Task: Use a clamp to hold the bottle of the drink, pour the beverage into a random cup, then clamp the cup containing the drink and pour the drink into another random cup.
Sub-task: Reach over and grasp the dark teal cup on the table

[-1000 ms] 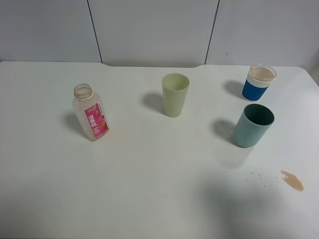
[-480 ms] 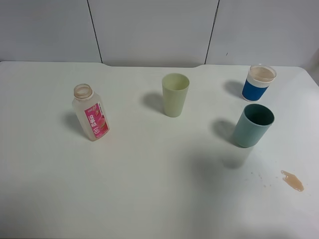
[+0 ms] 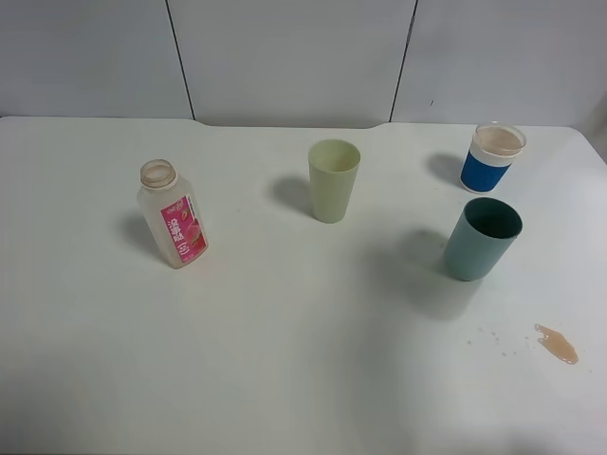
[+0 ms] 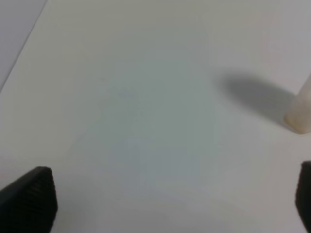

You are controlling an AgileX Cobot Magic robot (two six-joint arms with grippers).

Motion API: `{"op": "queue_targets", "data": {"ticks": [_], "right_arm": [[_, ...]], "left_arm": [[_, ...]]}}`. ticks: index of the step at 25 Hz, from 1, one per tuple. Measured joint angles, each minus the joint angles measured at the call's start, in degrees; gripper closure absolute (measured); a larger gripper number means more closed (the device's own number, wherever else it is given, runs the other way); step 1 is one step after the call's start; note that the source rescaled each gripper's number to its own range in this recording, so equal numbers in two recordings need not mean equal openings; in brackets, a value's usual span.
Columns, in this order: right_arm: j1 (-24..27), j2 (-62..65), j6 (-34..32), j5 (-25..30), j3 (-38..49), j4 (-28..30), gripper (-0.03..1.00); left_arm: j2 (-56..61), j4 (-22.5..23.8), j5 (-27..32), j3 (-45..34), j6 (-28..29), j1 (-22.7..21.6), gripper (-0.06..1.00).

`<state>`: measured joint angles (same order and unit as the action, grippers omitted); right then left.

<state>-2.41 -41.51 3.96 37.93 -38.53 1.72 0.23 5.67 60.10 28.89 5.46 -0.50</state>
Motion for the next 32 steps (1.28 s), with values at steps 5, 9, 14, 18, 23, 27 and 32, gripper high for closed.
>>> {"op": "queue_targets", "data": {"ticks": [5,9,14,18,23,27,32], "right_arm": [[-10.5,-4.9,-3.2,-5.0,0.5,1.2,0.19],[-13.4,-9.6,-7.6,-7.1,1.7,2.6,0.01],[-13.7,-13.4,-11.6,-9.0,3.1,4.9,-0.03],[-13.7,-13.8,-13.4,-11.0,4.1,6.0,-0.03],[-13.7,-13.8,-13.9,-11.2,6.8,5.8,-0.03],[-13.7,-13.8,-14.3,-11.2,10.0,4.5,-0.03],[-13.7,-13.8,-14.5,-11.3,12.9,3.2,-0.03]], "left_arm": [[0.0,0.0,0.0,0.0,-0.2,0.0,-0.06],[0.0,0.0,0.0,0.0,-0.2,0.0,-0.06],[0.0,0.0,0.0,0.0,-0.2,0.0,-0.06],[0.0,0.0,0.0,0.0,-0.3,0.0,-0.06],[0.0,0.0,0.0,0.0,-0.3,0.0,-0.06],[0.0,0.0,0.0,0.0,-0.4,0.0,-0.06],[0.0,0.0,0.0,0.0,-0.4,0.0,-0.06]]}}
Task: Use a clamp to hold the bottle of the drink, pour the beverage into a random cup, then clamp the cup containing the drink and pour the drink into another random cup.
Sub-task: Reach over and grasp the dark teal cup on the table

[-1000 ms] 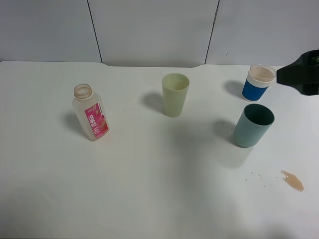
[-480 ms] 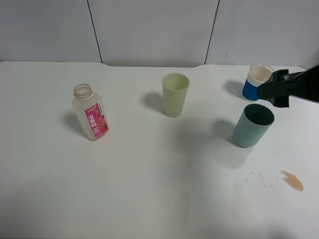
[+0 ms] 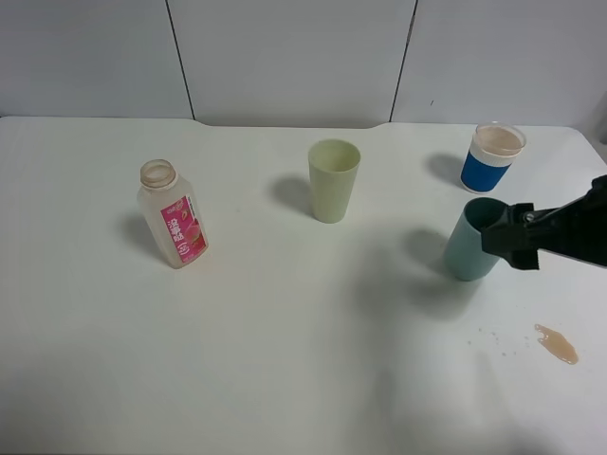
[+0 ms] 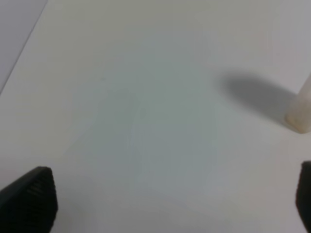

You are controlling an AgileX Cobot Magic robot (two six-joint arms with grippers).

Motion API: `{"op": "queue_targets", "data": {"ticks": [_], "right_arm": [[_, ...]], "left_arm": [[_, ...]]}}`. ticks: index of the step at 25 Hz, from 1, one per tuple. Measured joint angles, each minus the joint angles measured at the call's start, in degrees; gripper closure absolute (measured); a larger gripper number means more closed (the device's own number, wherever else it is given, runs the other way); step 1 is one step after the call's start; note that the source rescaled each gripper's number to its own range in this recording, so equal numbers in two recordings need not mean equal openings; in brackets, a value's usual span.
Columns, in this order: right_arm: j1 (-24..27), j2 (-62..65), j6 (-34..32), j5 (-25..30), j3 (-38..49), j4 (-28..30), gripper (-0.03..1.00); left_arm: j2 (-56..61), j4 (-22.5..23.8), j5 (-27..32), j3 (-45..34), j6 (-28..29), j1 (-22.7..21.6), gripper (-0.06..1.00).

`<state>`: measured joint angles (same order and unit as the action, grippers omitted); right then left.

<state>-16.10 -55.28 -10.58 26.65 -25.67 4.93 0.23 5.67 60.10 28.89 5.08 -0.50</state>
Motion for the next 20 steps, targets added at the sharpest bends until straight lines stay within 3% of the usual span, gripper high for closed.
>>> {"op": "queue_targets", "data": {"ticks": [9,20], "right_arm": [[0.0,-1.1,-0.4,-5.4,7.1,-3.7,-0.03],[0.0,-8.6,-0.8,-17.7,11.0,-3.0,-0.03]], "left_arm": [[0.0,0.0,0.0,0.0,0.0,0.0,-0.06],[0.0,0.0,0.0,0.0,0.0,0.0,-0.06]]}}
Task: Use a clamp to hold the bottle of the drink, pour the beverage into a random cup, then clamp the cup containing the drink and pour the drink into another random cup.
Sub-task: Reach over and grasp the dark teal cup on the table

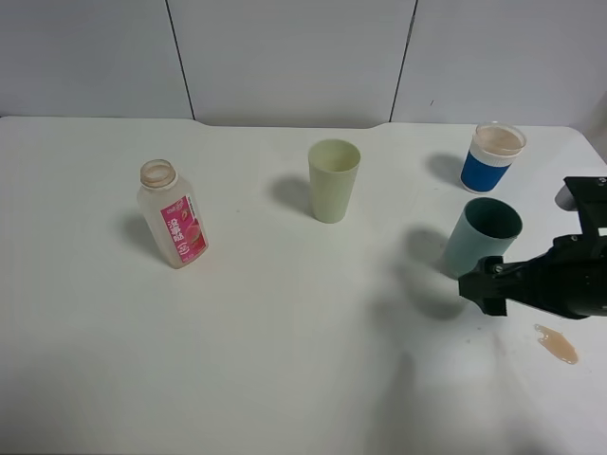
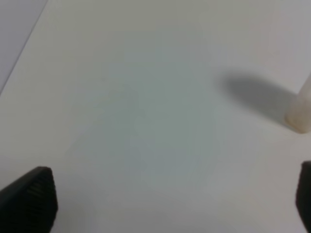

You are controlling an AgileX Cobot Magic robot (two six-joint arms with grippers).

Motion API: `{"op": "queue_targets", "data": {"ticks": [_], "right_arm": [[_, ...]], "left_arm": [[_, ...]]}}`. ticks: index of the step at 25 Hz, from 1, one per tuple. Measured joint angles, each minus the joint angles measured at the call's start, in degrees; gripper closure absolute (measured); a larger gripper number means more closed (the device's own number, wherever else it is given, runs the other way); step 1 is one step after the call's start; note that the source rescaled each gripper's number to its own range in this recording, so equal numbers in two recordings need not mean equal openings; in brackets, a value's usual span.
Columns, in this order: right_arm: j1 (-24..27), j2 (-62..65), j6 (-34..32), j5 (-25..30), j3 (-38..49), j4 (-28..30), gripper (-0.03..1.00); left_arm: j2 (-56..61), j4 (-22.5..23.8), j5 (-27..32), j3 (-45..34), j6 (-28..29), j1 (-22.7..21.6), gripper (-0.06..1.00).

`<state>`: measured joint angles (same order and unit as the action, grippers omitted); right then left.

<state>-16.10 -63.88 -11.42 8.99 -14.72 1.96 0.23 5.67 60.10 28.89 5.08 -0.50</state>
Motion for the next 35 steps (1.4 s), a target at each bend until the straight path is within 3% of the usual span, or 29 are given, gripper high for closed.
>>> {"op": "queue_targets", "data": {"ticks": [10,17,20,26,35], "right_arm": [[0.0,-4.0,1.1,-11.7,3.3,-0.2,-0.03],[0.0,-6.8,16.3,-22.6,9.2,-16.5,-0.03],[0.0,-8.4,20.5,-25.9,9.6,-20.1,-0.03],[0.0,-13.3,22.4,-33.0,10.0,-21.8,-0.03],[0.0,-27.6,23.6,-51.2,10.0,-19.9,-0.03]], "left_arm": [[0.0,0.0,0.0,0.0,0.0,0.0,-0.06],[0.0,0.0,0.0,0.0,0.0,0.0,-0.06],[0.0,0.0,0.0,0.0,0.0,0.0,-0.06],[0.0,0.0,0.0,0.0,0.0,0.0,-0.06],[0.0,0.0,0.0,0.0,0.0,0.0,-0.06]]}}
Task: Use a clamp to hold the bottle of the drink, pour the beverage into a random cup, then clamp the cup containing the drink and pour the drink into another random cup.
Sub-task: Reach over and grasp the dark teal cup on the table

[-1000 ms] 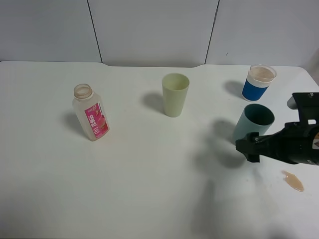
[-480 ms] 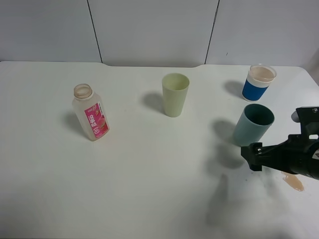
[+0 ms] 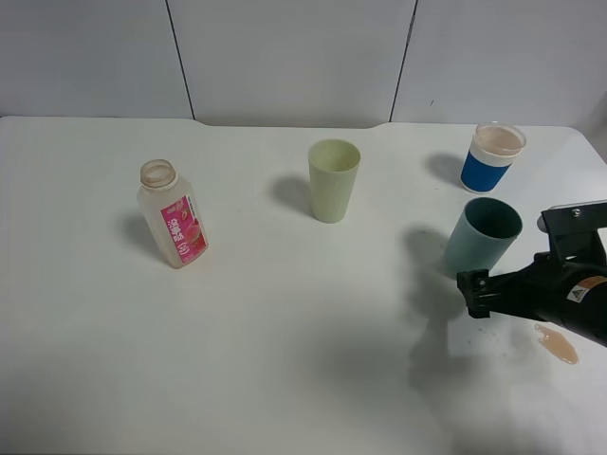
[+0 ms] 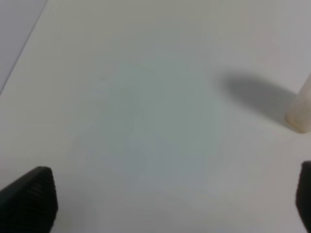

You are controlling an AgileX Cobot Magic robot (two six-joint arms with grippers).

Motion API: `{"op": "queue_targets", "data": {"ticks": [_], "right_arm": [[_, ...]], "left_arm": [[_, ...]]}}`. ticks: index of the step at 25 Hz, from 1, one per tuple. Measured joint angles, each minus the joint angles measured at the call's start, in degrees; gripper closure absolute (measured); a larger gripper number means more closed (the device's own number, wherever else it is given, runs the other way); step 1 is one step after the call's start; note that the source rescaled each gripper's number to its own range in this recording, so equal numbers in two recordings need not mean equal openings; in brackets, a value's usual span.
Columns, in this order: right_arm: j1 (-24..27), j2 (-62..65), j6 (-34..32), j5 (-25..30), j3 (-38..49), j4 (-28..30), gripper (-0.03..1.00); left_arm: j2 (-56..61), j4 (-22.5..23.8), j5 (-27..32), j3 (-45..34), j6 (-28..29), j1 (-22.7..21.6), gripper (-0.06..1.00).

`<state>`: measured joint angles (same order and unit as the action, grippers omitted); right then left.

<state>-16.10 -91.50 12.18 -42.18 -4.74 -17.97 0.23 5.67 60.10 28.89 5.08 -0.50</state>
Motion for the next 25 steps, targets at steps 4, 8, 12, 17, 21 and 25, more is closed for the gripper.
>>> {"op": "queue_targets", "data": {"ticks": [4,8,12,17,21,25], "right_arm": [[0.0,-4.2,-0.3,-7.9,0.0,0.7,-0.03],[0.0,-7.7,-1.0,-15.3,0.0,2.3,-0.03],[0.0,-11.6,-1.6,-22.9,0.0,3.4,-0.03],[0.0,-17.3,-2.0,-24.2,-3.7,5.1,-0.03],[0.0,-20.4,-2.0,-24.4,-7.2,6.9,-0.03],[0.0,-22.4,-2.0,-25.1,-8.7,8.0,-0.03]], "left_arm": [[0.0,0.0,0.0,0.0,-0.1,0.0,-0.06],[0.0,0.0,0.0,0.0,-0.1,0.0,-0.06],[0.0,0.0,0.0,0.0,-0.1,0.0,-0.06],[0.0,0.0,0.0,0.0,-0.1,0.0,-0.06],[0.0,0.0,0.0,0.0,-0.1,0.0,-0.06],[0.0,0.0,0.0,0.0,-0.1,0.0,-0.06]]}}
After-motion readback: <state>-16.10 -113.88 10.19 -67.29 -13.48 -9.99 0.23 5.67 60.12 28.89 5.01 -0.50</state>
